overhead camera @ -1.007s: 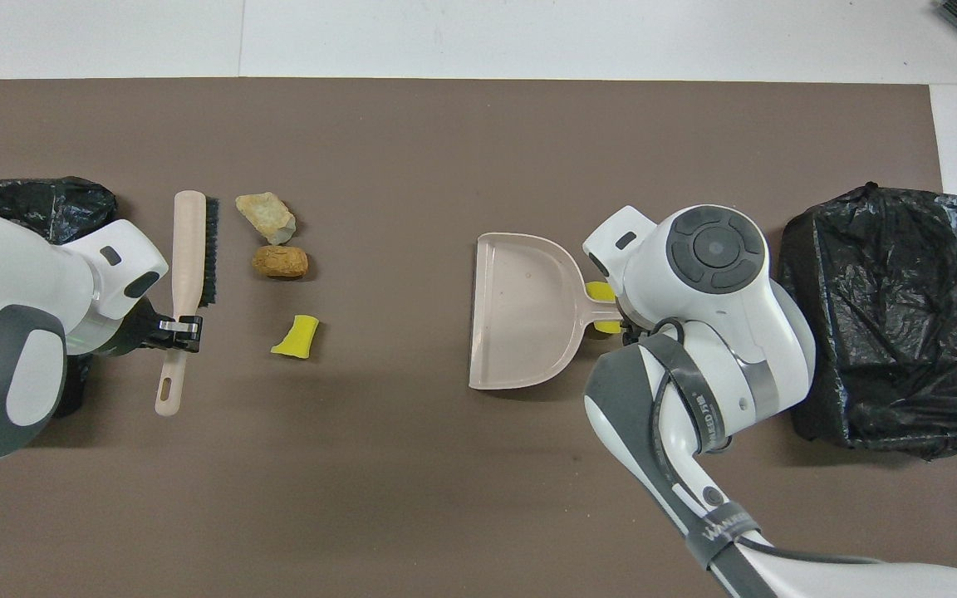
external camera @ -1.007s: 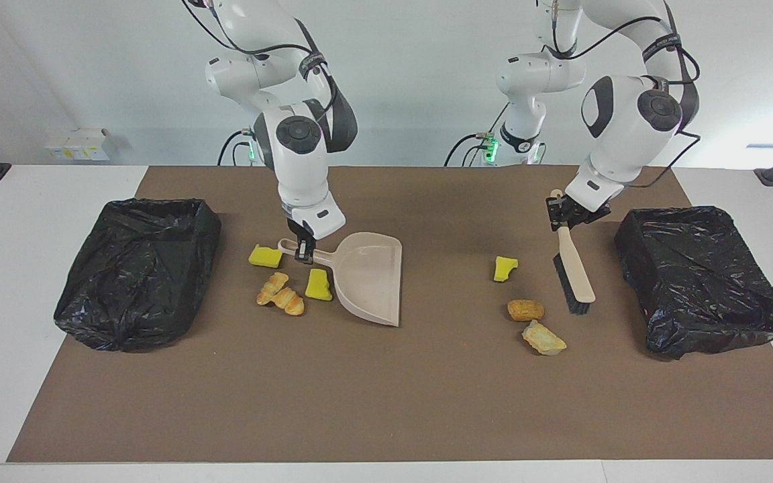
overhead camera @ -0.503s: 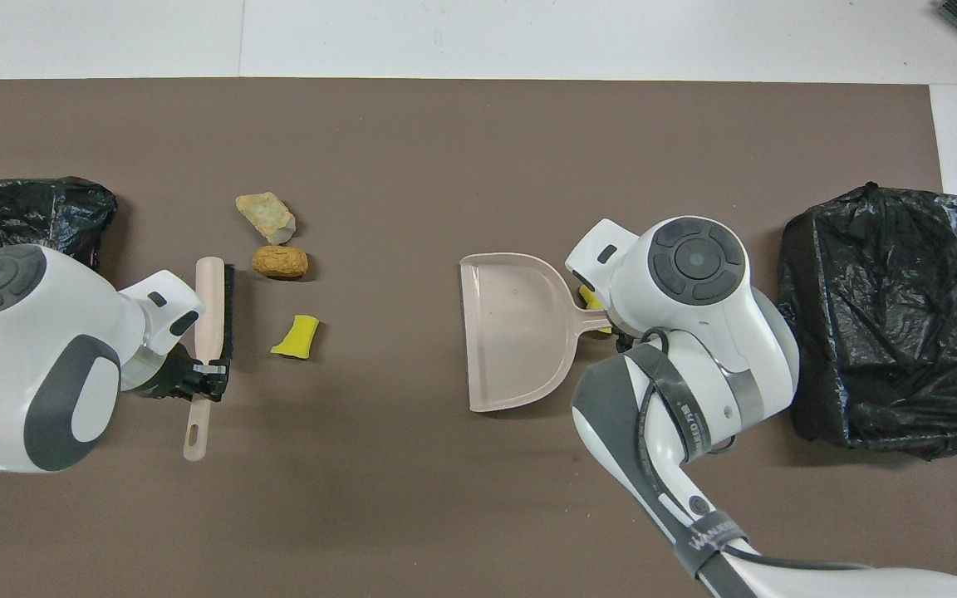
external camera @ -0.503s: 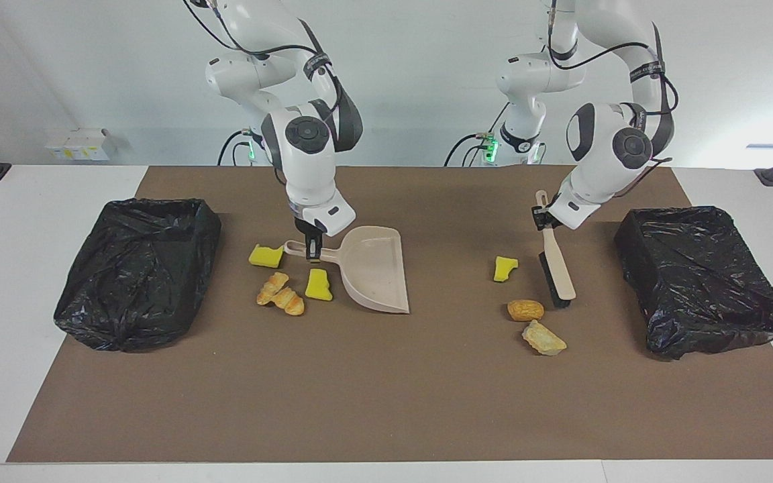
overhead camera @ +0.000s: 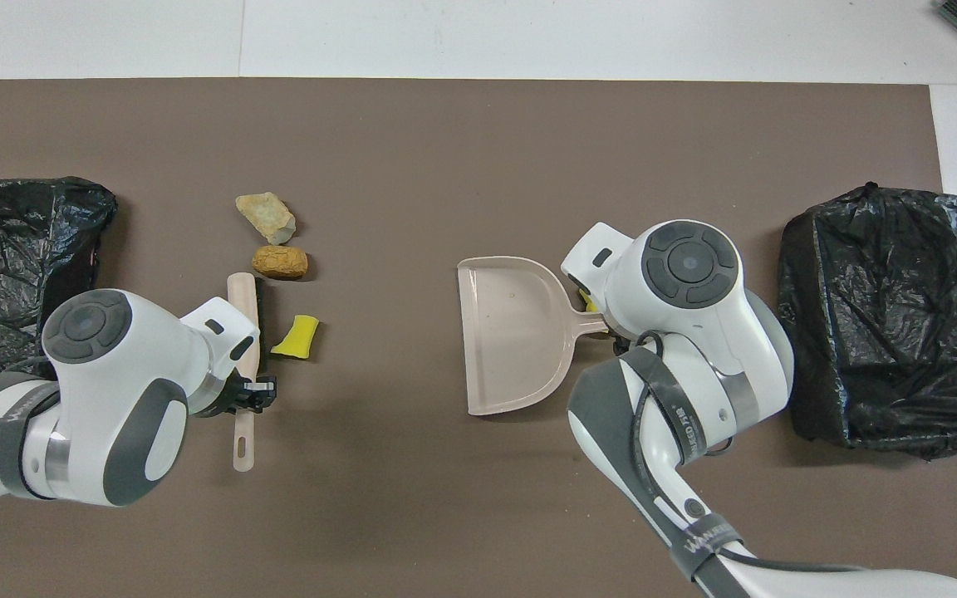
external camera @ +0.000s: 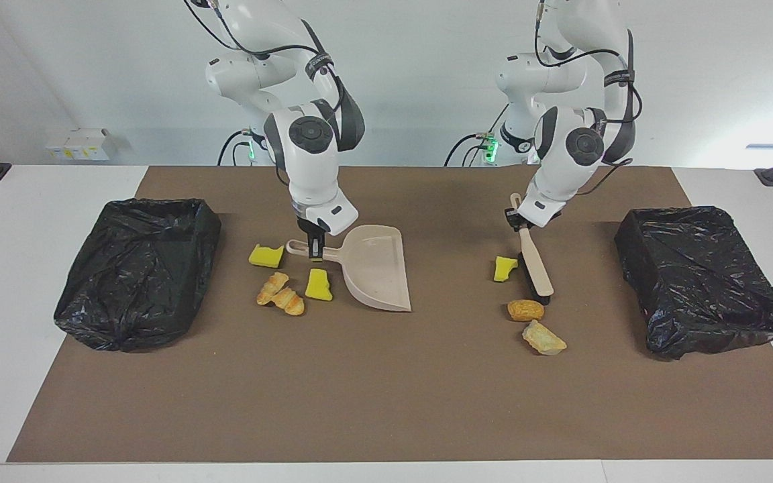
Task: Sweep and dump trash in bin
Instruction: 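Sweep the yellow sponge toward the dustpan with the left gripper's brush, then sweep the bread pieces into the dustpan with the left gripper's brush, then carry the loaded dustpan with the right gripper over the trash bag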
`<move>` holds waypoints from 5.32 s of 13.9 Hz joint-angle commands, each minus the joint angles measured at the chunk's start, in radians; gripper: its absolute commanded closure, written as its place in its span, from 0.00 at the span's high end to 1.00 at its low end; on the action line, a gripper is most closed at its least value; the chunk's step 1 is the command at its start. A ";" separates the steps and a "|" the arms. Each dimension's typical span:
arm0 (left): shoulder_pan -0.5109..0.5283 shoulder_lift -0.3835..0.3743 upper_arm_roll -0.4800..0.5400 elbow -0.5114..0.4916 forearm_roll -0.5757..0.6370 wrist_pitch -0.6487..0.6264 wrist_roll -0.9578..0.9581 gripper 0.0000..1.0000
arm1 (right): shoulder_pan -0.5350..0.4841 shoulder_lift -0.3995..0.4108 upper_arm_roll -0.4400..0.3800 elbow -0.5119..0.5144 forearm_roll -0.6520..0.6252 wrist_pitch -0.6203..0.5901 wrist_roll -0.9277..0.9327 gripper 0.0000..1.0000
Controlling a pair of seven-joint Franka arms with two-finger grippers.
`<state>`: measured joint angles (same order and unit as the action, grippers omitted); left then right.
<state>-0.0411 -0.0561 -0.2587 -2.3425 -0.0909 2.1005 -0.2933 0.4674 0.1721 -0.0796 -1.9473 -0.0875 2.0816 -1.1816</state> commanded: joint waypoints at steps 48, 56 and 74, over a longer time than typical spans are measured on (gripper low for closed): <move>-0.008 0.283 0.006 0.349 0.086 -0.111 0.077 0.00 | 0.000 -0.025 0.001 -0.033 -0.015 0.011 0.080 0.00; -0.262 0.223 0.006 0.284 -0.067 -0.086 -0.047 0.00 | 0.057 0.021 0.001 -0.032 -0.011 0.075 0.177 0.00; -0.186 0.260 0.019 0.439 0.124 -0.054 0.148 0.00 | 0.085 0.047 0.001 -0.025 -0.009 0.098 0.249 0.00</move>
<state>-0.2653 0.1447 -0.2315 -1.9362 -0.0243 2.0029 -0.1561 0.5451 0.2087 -0.0806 -1.9690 -0.0884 2.1557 -0.9737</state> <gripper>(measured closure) 0.740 0.692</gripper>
